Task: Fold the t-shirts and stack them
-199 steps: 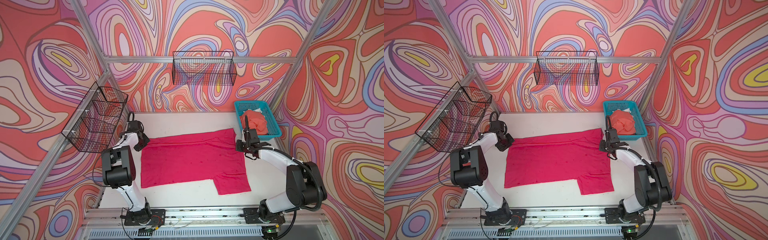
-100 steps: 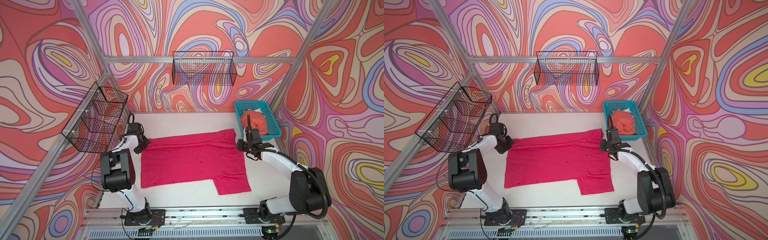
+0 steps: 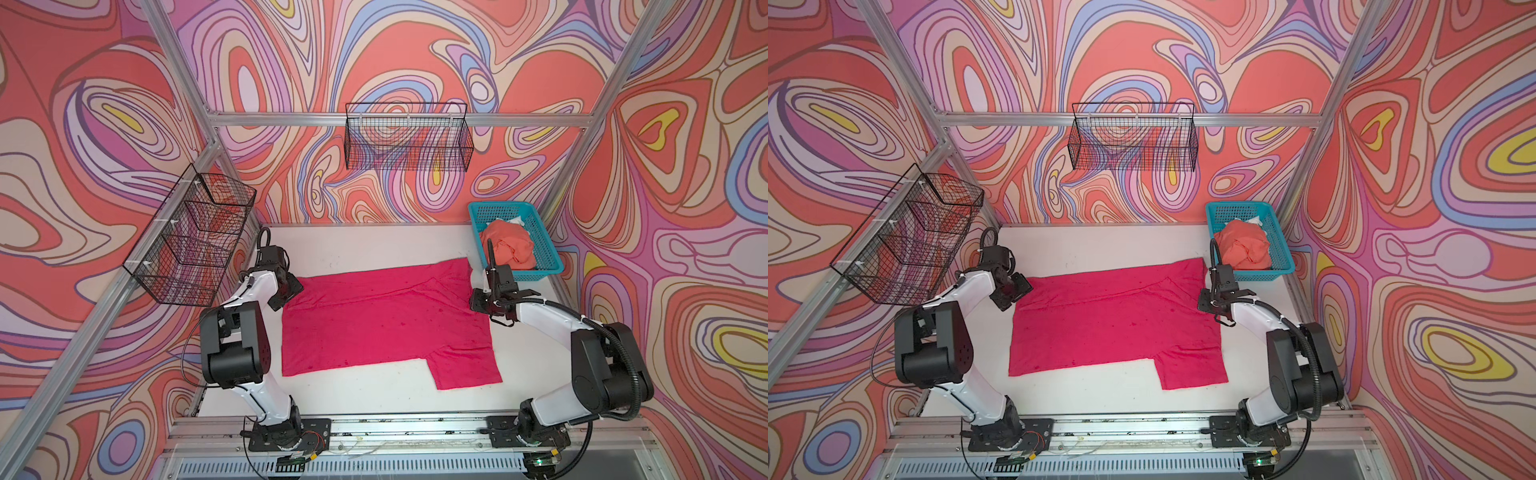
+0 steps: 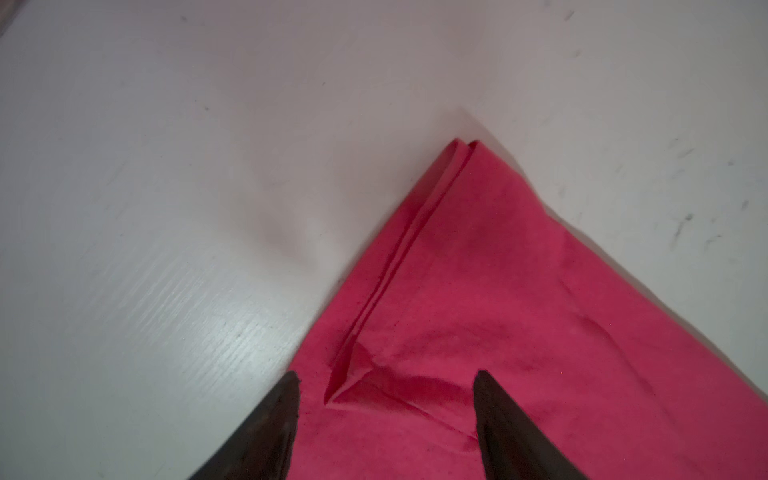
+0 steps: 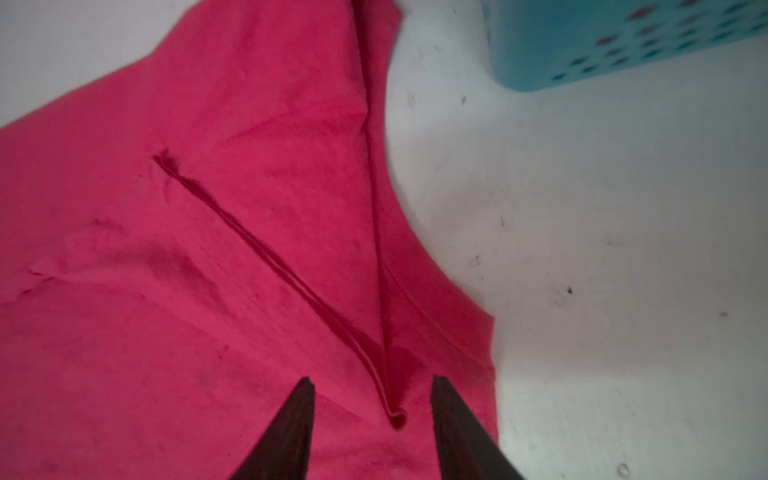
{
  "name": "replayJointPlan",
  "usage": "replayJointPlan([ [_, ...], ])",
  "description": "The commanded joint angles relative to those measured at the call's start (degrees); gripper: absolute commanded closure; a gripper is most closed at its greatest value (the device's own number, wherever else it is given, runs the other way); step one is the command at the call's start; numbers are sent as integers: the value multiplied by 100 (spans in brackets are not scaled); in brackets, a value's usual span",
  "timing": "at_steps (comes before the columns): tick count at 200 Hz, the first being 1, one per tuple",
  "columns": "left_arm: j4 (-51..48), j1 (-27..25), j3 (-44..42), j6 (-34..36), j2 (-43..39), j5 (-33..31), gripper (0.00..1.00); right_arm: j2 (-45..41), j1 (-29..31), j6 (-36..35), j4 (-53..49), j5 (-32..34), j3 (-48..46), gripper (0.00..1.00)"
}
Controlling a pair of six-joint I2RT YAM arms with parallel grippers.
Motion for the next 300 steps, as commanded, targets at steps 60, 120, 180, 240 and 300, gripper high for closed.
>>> replayJointPlan([
  [60,386,-513,448,-123,850,721,33,2068,766,-577,-78,-691,2210,43],
  [120,153,-514,356,8,993,427,34,2869,915,-645,-196,-945,2912,41],
  [180,179,-511,360,-4,1022,444,34,3059,910,-815,-280,-531,3187,37],
  [240,174,-513,331,9,1008,445,34,3349,918,-823,-464,-409,3460,58],
  [300,179,-522,345,-13,991,463,34,3404,911,-795,-450,-429,3453,69],
])
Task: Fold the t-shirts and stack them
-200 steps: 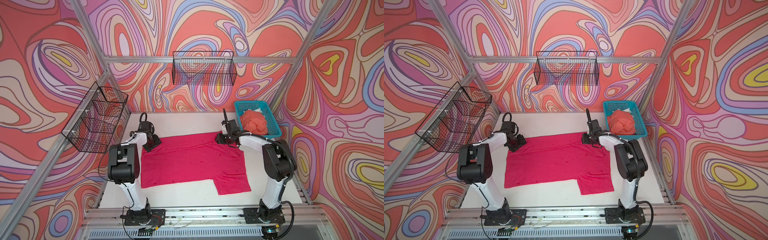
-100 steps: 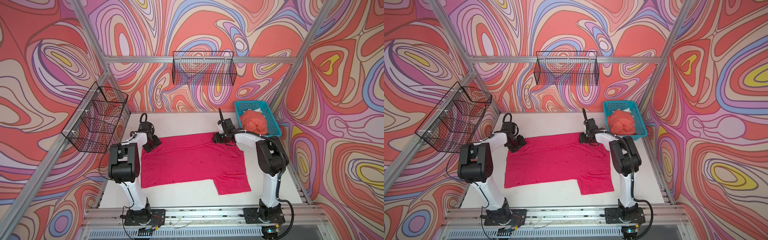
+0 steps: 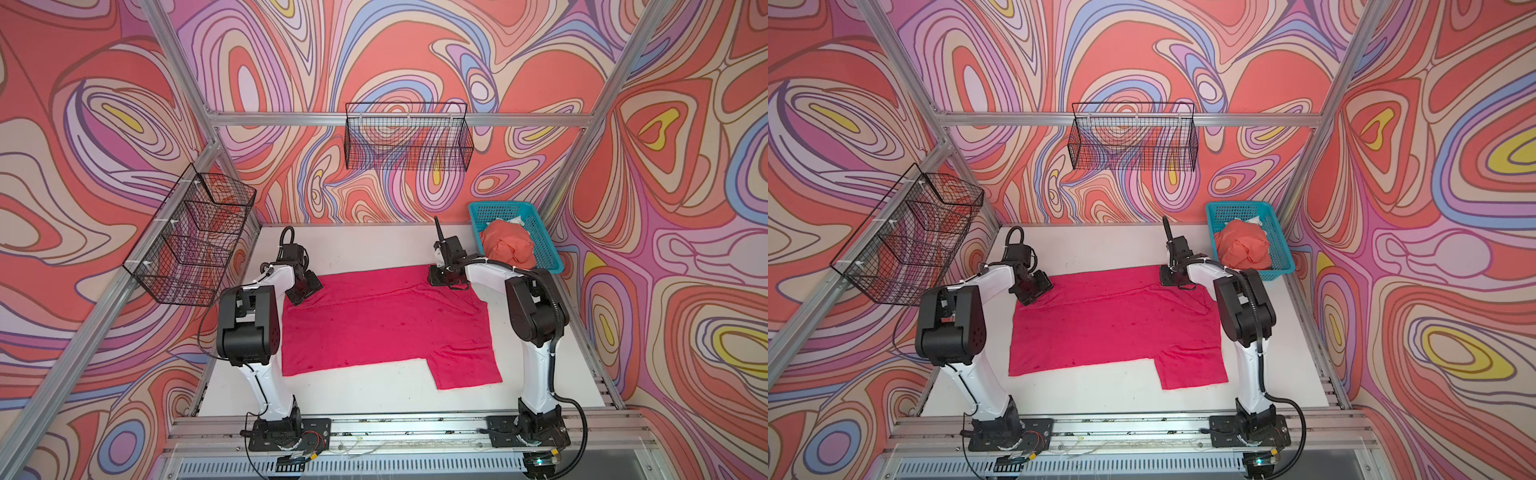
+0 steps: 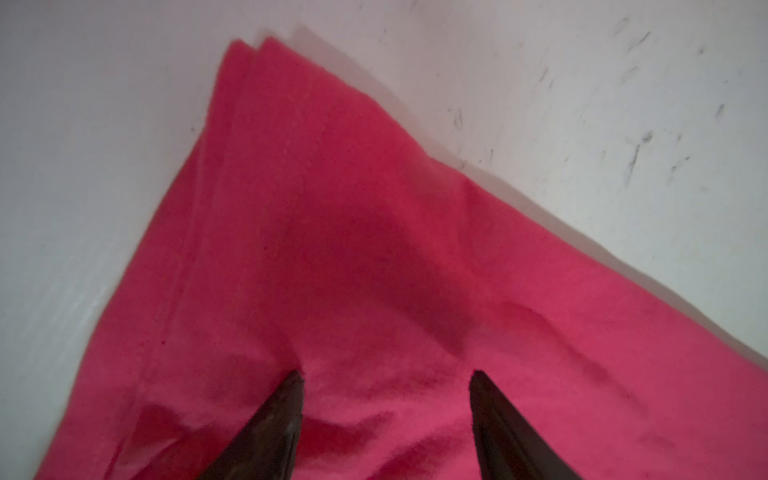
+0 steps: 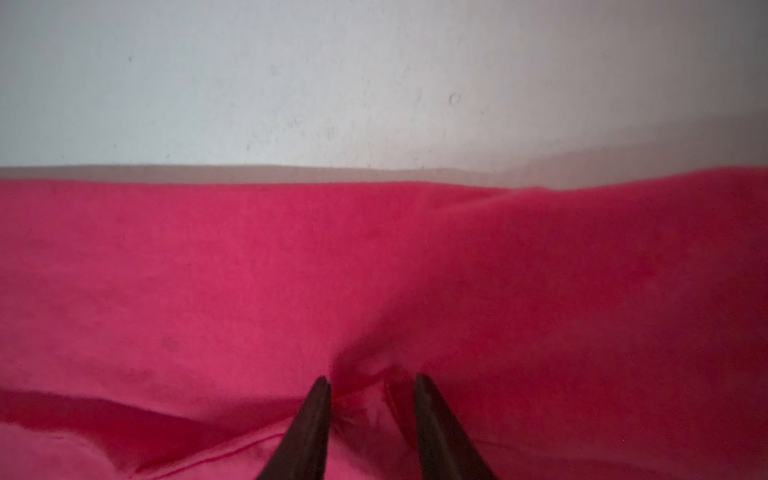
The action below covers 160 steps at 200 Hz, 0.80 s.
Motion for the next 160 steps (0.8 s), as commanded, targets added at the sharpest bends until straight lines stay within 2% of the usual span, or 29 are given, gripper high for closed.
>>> replayJointPlan([
  [1,-144,25,0,12,42,-69,34,83,19,-30,-55,42,78,70],
  [116,-173,29,-4,15,-20,-138,34,-326,26,65,66,9,-207,100],
  [160,-175,27,-6,20,-4,-146,34,-631,83,160,87,-77,-445,100],
])
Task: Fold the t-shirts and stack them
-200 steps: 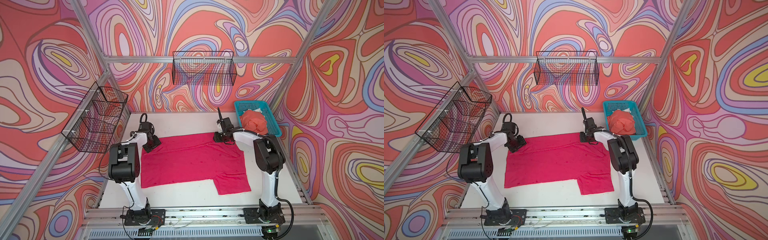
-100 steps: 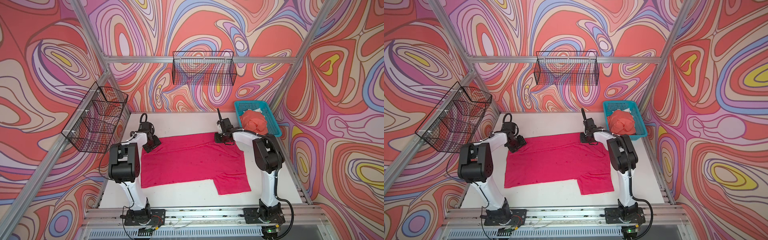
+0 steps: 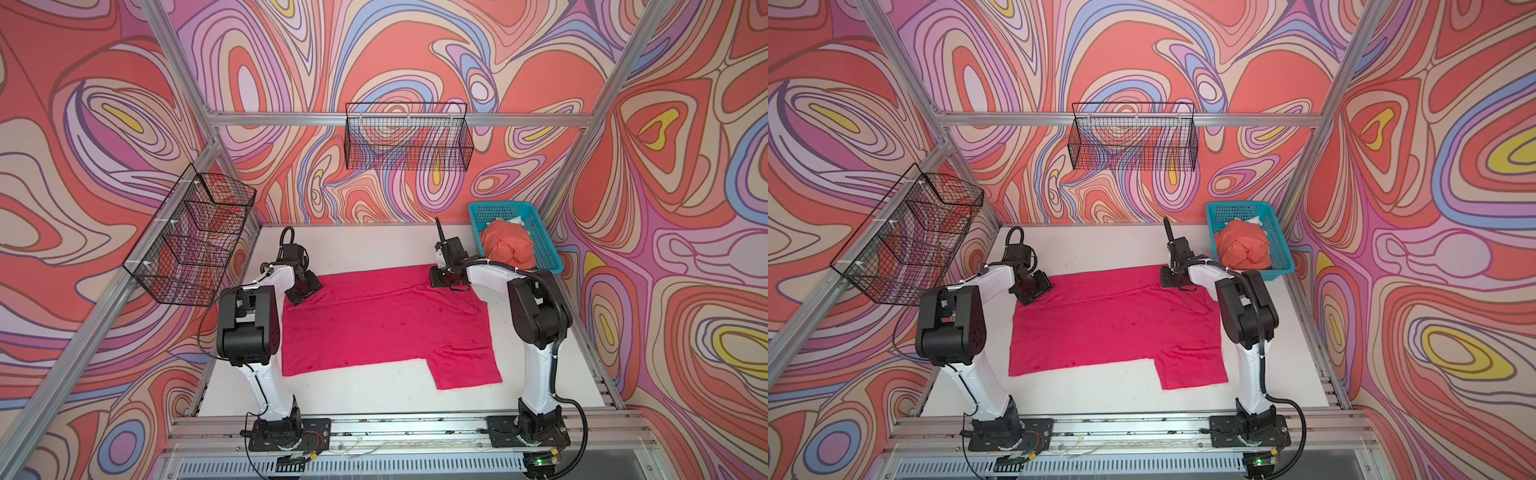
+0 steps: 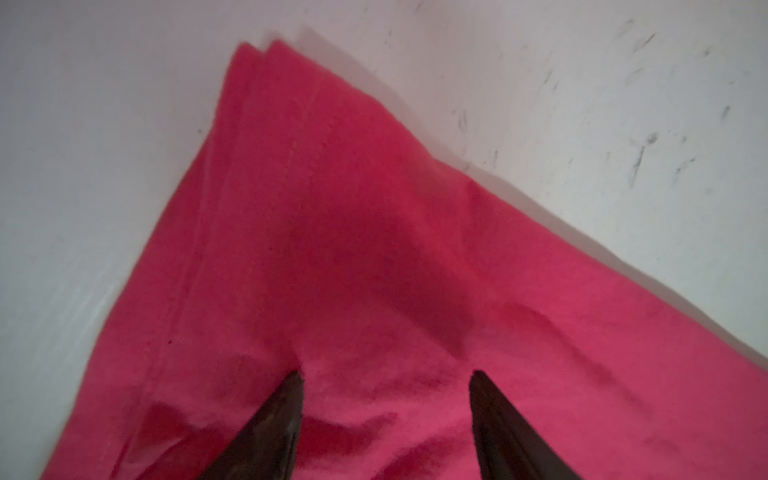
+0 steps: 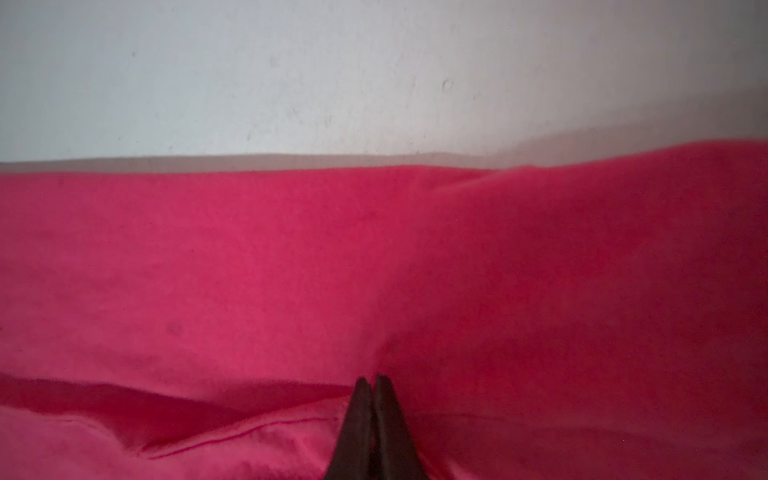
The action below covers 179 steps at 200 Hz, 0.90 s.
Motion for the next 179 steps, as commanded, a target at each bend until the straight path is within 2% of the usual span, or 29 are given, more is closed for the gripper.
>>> replayJointPlan([
  [1,-169,29,-8,21,-8,-99,34,-382,77,71,37,-75,-198,100],
  [73,-156,31,-14,27,-1,-90,34,-1015,385,376,84,-141,-938,100],
  [179,-111,27,-46,-9,42,-43,34,-1824,860,1201,332,-135,-2082,100],
])
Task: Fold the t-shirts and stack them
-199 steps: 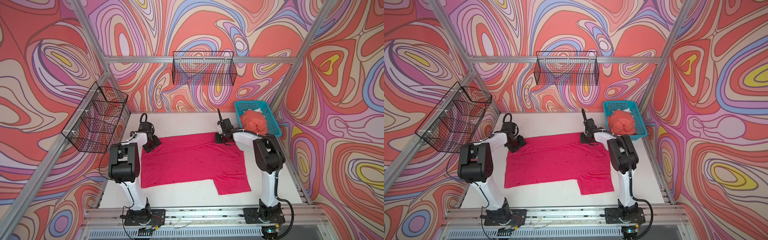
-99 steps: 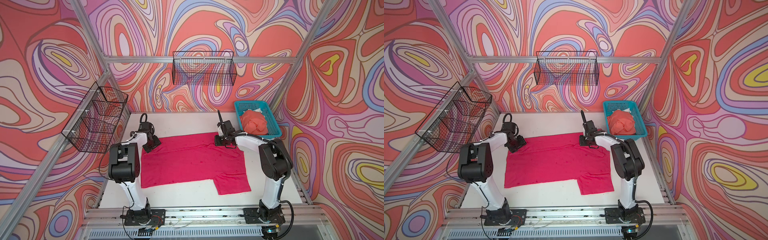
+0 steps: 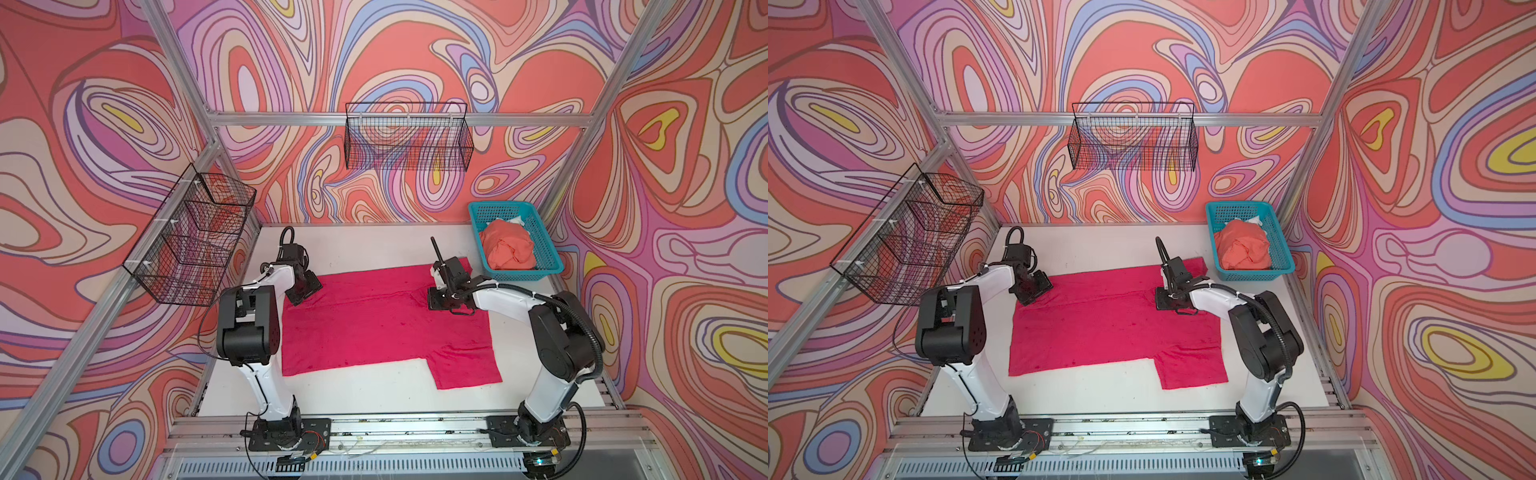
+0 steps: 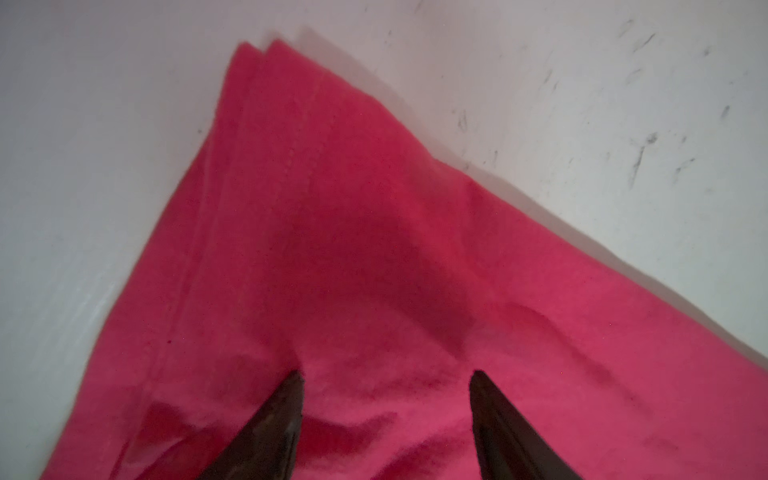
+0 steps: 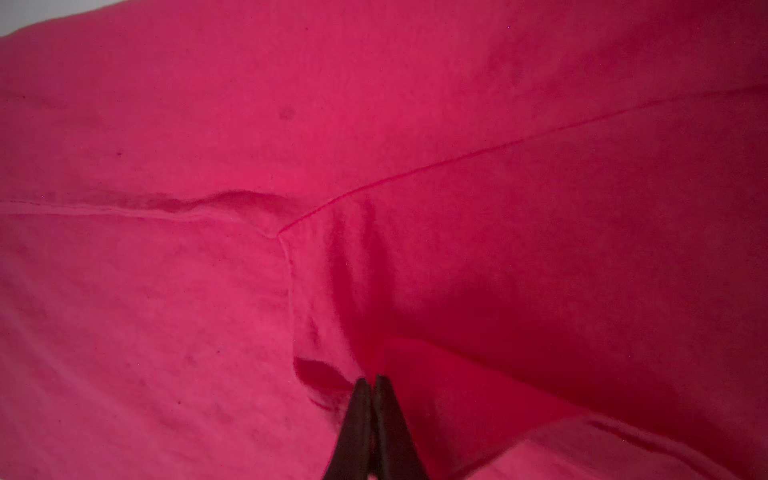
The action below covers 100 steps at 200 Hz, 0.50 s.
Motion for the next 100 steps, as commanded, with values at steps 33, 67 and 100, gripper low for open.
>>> replayJointPlan([
  [33,-113,31,-46,-10,42,-53,34,-218,242,493,245,-118,-225,98],
  [67,-116,26,-46,-5,41,-55,34,-168,456,683,255,-238,-241,86],
  [100,-107,29,-37,-5,68,-33,34,-212,608,814,118,-304,-279,65],
])
